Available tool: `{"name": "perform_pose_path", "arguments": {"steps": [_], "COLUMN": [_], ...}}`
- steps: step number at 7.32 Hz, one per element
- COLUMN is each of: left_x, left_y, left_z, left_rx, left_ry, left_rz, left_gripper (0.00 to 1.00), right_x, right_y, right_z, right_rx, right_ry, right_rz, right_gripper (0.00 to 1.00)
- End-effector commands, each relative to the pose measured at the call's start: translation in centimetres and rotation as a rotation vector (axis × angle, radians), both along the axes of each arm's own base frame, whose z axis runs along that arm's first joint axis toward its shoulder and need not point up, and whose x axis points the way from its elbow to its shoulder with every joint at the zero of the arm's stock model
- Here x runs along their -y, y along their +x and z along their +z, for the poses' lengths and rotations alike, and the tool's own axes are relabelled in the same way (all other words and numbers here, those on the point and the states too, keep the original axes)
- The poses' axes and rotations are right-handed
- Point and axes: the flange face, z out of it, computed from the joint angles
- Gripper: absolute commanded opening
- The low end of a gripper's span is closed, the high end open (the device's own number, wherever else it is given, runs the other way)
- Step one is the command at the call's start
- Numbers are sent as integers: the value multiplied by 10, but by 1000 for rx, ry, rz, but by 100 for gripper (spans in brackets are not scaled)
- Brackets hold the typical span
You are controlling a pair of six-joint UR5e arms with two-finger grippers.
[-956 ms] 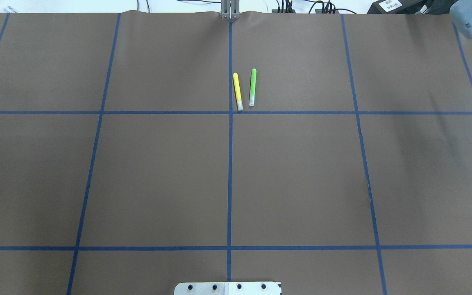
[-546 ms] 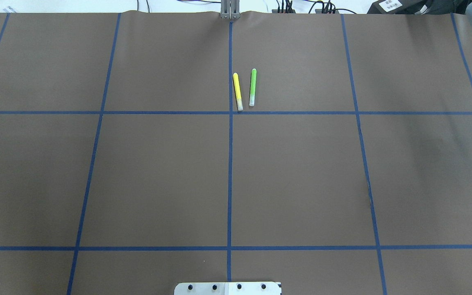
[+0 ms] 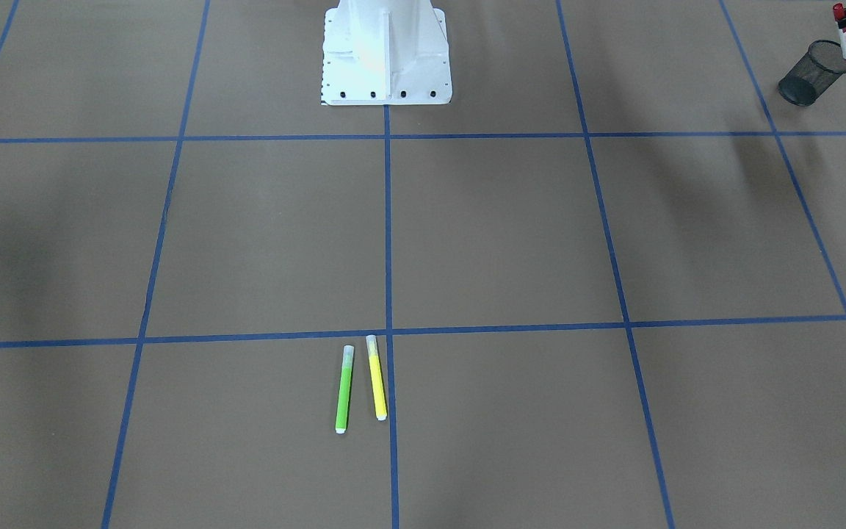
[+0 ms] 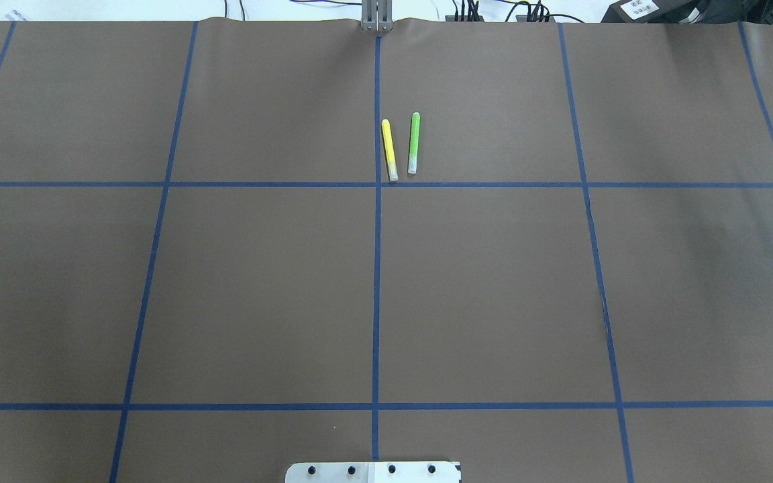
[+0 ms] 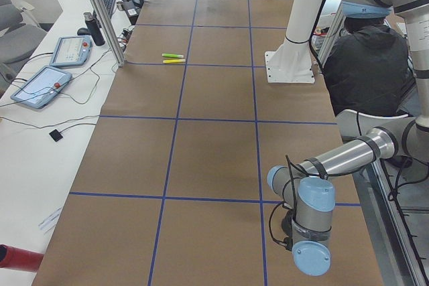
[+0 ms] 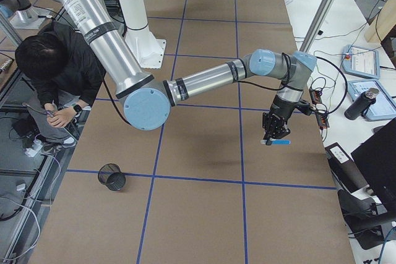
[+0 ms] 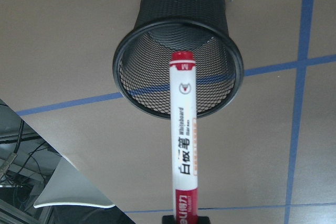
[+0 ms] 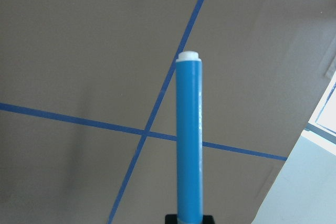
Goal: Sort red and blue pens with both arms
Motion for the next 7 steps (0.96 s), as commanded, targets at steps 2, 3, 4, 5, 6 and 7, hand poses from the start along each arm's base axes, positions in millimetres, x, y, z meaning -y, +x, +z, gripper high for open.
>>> {"name": "perform_pose_path", "arguments": {"steps": [2, 3, 4, 5, 6, 7], "left_x": [5, 13, 29, 59, 75, 102], "left_y": [0, -1, -5, -14, -19, -26], "left_z": [-1, -3, -9, -30, -37, -44], "left_rx": [1, 4, 12, 30, 45, 75], "left_ry": [7, 22, 55, 115, 182, 280], "left_rz": [-23, -44, -52, -51, -53, -54], "left_gripper": [100, 100, 100, 100, 100, 100], "right_x": [-23, -32, -43, -68, -87, -108], "right_y": [33, 42, 59, 66, 67, 68], "right_z": [43, 50, 47, 52, 54, 60], "right_rx": [3, 6, 9, 6, 7, 11], "right_ry": [-57, -122, -149, -181, -241, -288], "right_rz": [7, 27, 53, 61, 67, 72], "right_gripper": [0, 0, 0, 0, 0, 0]}}
